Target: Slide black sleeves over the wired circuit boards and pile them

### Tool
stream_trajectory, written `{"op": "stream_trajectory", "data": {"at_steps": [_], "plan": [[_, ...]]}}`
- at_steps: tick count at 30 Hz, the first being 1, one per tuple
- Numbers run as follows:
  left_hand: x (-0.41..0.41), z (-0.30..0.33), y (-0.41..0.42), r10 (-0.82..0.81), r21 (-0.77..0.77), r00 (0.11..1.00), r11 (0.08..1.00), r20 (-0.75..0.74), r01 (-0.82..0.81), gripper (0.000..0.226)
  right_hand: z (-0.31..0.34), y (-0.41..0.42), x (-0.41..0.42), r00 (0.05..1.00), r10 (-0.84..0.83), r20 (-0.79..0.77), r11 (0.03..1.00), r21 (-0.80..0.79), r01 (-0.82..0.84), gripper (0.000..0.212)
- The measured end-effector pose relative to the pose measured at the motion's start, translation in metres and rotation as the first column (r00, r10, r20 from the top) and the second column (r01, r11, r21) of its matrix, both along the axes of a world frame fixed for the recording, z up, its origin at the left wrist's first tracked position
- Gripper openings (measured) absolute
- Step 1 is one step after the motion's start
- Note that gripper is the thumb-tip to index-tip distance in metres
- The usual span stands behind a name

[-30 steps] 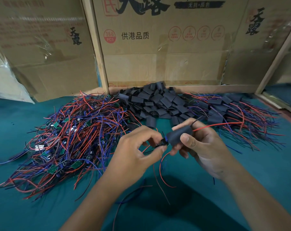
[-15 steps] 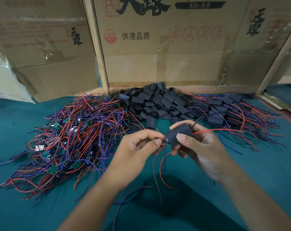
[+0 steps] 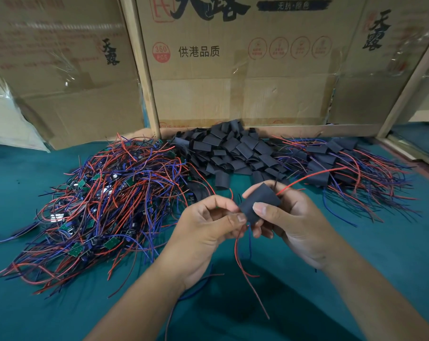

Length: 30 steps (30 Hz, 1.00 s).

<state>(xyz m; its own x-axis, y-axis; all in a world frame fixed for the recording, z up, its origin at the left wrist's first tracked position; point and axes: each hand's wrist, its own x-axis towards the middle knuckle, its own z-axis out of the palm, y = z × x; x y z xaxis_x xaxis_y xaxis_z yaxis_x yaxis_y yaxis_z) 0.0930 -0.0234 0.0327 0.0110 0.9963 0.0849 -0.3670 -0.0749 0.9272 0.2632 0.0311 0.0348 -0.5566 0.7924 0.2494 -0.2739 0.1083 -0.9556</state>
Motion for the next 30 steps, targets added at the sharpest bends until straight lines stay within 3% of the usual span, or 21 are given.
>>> {"op": "stream_trajectory", "data": {"at_steps": [9, 18, 30], "plan": [[-0.001, -0.002, 0.002, -0.021, -0.037, 0.999, 0.999, 0.03, 0.023, 0.016, 0.001, -0.002, -0.001, 1.0, 0.011, 0.004, 1.0, -0.023, -0.011, 0.018], [-0.001, -0.004, 0.003, 0.01, -0.047, 0.999, 0.999, 0.033, -0.008, 0.027, 0.002, -0.006, -0.003, 0.999, 0.029, 0.04, 0.999, -0.038, -0.028, 0.023], [0.008, -0.011, 0.002, 0.075, -0.004, 0.997, 0.997, 0.034, -0.075, 0.013, 0.002, -0.007, -0.006, 0.995, -0.012, 0.101, 1.0, 0.004, 0.011, 0.022]]}}
